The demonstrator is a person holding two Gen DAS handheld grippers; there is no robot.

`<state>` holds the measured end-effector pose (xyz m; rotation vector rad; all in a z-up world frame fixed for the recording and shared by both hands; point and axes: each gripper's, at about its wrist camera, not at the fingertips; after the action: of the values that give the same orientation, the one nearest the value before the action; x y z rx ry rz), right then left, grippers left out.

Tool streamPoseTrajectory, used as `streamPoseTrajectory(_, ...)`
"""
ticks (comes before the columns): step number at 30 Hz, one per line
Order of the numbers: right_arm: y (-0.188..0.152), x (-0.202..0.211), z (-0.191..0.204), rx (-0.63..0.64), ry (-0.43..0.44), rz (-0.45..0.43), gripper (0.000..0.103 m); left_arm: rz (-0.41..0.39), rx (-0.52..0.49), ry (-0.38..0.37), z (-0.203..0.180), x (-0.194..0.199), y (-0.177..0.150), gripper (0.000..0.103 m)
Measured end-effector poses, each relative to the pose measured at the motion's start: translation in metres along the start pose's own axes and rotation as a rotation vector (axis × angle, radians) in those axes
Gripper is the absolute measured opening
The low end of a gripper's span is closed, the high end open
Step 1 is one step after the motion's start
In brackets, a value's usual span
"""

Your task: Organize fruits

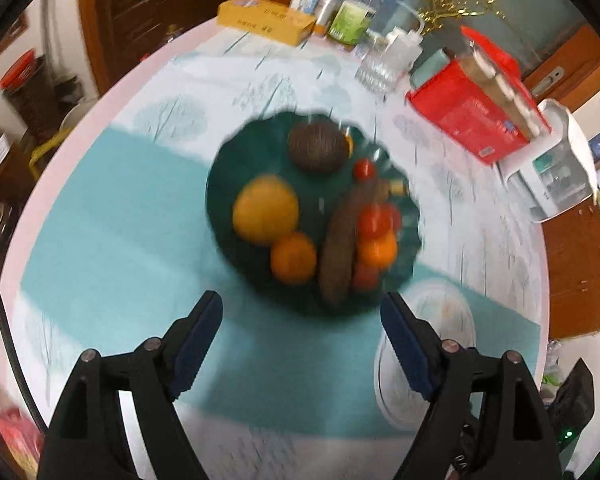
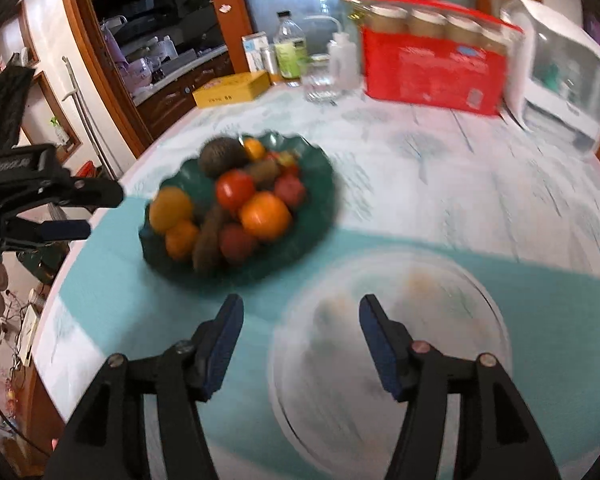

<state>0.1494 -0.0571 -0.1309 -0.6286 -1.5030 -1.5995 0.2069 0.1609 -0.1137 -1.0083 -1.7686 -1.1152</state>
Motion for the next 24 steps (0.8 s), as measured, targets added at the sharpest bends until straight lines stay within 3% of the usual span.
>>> streamPoseTrajectory(5, -0.052, 0.046, -0.033, 0.016, 0.004, 0.033, 0.064, 0.016, 0.02, 0.008, -0.025, 0.01, -0.078, 0.08)
streamPoseTrajectory(11, -0.099, 0.104, -0.071, 0.044, -0.005, 0.06, 0.073, 0.022, -0.033, -0.004, -0.067, 0.03, -0.151, 0.08)
streamPoseTrajectory(17, -0.117, 0.151, -0.098, -0.014, -0.031, 0.083, 0.078, -0.061, -0.133, 0.029, -0.102, 0.071, -0.177, 0.08)
streamPoseTrajectory(24, -0.1, 0.205, -0.089, -0.107, -0.074, 0.064, 0.08, -0.18, -0.288, 0.048, -0.129, 0.13, -0.18, 0.081)
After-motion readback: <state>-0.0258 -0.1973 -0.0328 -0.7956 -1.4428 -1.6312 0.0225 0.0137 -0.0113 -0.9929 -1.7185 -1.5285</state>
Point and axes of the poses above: each gripper's, at about its wrist camera, not at the fingertips, and x roughly against the way its jaws point, z to its left, y to its top, and after that the axes turned 2 degrees about y, right-handed
